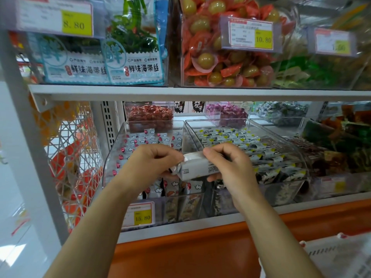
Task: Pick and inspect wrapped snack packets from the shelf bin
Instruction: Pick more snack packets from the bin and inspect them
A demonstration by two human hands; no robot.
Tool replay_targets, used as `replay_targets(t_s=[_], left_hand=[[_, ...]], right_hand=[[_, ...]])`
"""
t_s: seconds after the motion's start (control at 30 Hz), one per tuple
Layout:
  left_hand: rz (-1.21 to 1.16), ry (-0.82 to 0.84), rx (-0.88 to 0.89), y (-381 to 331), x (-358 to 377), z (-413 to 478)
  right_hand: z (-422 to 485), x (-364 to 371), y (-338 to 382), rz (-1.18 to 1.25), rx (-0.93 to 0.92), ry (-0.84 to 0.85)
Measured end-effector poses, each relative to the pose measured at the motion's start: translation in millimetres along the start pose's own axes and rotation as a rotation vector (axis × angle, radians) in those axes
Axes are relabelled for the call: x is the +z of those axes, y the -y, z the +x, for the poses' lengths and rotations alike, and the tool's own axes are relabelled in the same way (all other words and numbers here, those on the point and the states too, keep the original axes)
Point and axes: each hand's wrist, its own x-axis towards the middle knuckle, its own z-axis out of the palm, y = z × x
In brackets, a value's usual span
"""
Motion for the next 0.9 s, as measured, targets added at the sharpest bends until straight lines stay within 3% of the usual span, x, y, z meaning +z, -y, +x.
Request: replay_targets(t_s=[0.13,0.23,0.53,0.8,0.9], left_hand=[[-0.003,-0.049,0.009,1.5,3.1,0.9],[0.084,0.038,0.025,2.0,8.5,0.1],[0.141,-0.017,0.050,4.7,3.7,1.7],[0.071,0.009,0.030,7.8,3.7,4.2],[0.002,-0.053,-0.004,11.8,4.4,7.8]], right_hand=[[-1.1,2.7,-0.2,0.022,0.010,-0.059],[-1.7,5.0,-1.2,0.020,-0.002,-0.107],[2.9,-21.6,5.6,0.033,0.156,0.279],[6.0,-28.1,0.4,0.125,0.187,0.342],[3.3,-15.6,-2.9,0.164,0.184,0.224]])
